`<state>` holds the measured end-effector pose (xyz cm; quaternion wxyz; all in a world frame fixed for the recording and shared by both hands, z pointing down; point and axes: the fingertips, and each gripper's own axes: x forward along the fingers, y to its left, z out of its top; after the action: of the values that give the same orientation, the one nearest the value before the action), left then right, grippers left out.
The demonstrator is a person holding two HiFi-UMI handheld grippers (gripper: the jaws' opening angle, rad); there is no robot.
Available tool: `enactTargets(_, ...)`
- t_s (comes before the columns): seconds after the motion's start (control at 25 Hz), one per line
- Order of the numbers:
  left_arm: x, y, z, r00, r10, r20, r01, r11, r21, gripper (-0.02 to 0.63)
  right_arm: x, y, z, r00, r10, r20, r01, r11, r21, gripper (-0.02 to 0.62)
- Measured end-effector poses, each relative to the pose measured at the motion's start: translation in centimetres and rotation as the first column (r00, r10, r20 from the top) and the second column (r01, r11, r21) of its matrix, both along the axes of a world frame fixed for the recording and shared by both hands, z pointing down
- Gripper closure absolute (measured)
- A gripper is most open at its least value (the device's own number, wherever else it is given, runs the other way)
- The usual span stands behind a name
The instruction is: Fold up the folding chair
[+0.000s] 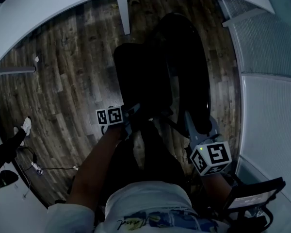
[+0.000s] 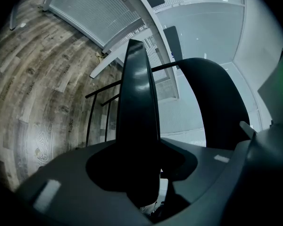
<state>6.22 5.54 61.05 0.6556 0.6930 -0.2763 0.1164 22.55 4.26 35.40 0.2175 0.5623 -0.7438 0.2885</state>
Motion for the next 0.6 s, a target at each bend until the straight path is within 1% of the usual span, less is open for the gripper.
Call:
enactTargets(0.2,2.2,-0.1,-2.1,1.000,0.016,0.003,-0.016,1.000,-0.002,0.435,-1.0,0.1,-1.0,1.000,0.000,0.021,-0.001,1.000,0.006,0.492)
enactTargets(0.44,5.6,-0.3,-4.7,0.999,0.040,-0.033,-0.040,0.999,0.004,0.457,-1.3,0.2,-2.0,1.000,0.023,0.022,-0.023,1.000,0.013,0.492)
enactTargets(0.6,7.2,-0.4,-5.5,0.998,0.051,-0.039,-0.050,0.999,0.006,0.463,-0.8,0.1,-2.4,0.999,0.025,0.023,-0.026,0.999,0.020,0.492)
